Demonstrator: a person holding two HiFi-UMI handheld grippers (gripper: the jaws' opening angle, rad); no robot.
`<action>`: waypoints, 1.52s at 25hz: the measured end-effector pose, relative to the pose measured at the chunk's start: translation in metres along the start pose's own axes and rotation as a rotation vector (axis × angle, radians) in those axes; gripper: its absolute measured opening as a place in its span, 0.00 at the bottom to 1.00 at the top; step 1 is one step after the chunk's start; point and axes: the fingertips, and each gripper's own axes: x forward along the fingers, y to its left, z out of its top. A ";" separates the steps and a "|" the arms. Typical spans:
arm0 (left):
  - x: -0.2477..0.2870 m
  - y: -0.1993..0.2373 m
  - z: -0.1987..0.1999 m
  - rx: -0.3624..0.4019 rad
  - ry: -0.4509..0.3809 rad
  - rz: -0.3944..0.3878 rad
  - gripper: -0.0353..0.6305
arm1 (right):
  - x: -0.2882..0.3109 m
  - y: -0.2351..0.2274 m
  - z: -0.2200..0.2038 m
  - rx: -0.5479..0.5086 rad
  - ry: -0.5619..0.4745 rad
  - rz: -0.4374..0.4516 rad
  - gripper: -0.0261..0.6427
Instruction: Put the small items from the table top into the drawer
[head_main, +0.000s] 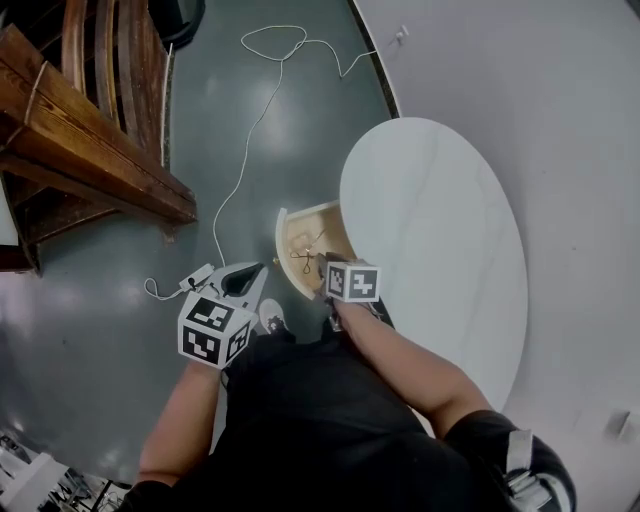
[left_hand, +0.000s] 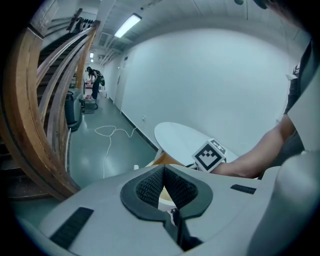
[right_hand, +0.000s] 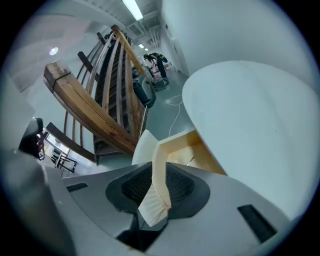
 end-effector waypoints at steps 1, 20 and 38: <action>0.000 -0.002 0.003 0.005 -0.008 0.000 0.08 | -0.009 0.003 0.005 -0.015 -0.016 0.017 0.14; -0.013 -0.040 0.072 0.086 -0.172 0.032 0.08 | -0.197 0.074 0.115 -0.442 -0.491 0.310 0.05; -0.019 -0.050 0.093 0.072 -0.223 0.091 0.08 | -0.222 0.062 0.127 -0.568 -0.514 0.339 0.05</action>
